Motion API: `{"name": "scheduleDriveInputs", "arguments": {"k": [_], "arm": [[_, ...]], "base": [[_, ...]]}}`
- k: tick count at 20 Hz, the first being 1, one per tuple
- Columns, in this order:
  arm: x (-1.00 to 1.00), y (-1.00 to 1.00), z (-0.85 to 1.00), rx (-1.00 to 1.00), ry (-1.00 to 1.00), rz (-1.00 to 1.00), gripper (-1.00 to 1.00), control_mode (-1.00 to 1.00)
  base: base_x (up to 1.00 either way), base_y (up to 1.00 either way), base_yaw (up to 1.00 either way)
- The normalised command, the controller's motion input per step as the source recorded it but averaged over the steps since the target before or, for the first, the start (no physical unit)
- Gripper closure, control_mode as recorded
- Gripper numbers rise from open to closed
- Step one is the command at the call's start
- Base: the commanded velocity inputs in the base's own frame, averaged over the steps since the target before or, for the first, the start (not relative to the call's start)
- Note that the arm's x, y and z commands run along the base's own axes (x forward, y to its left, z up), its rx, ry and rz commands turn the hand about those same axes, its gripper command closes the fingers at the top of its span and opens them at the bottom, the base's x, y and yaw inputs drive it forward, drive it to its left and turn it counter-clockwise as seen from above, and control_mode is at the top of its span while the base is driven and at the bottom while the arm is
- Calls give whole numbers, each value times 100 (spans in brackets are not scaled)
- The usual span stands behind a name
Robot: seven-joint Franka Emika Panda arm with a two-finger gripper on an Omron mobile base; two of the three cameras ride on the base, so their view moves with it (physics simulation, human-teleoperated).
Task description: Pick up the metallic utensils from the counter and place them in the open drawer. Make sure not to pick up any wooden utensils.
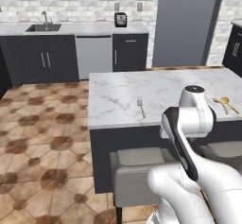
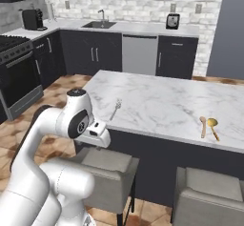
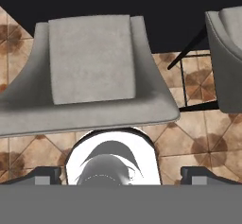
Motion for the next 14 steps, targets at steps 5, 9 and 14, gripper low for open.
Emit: {"name": "scheduleDriveInputs", "arguments": {"k": [5, 9, 14], "arm": [[0, 0, 0, 0, 0, 0, -100, 100], [0, 0, 0, 0, 0, 0, -100, 100], [0, 0, 0, 0, 0, 0, -100, 100]], "base": [[41, 10, -3], [0, 0, 0], [0, 0, 0]]}}
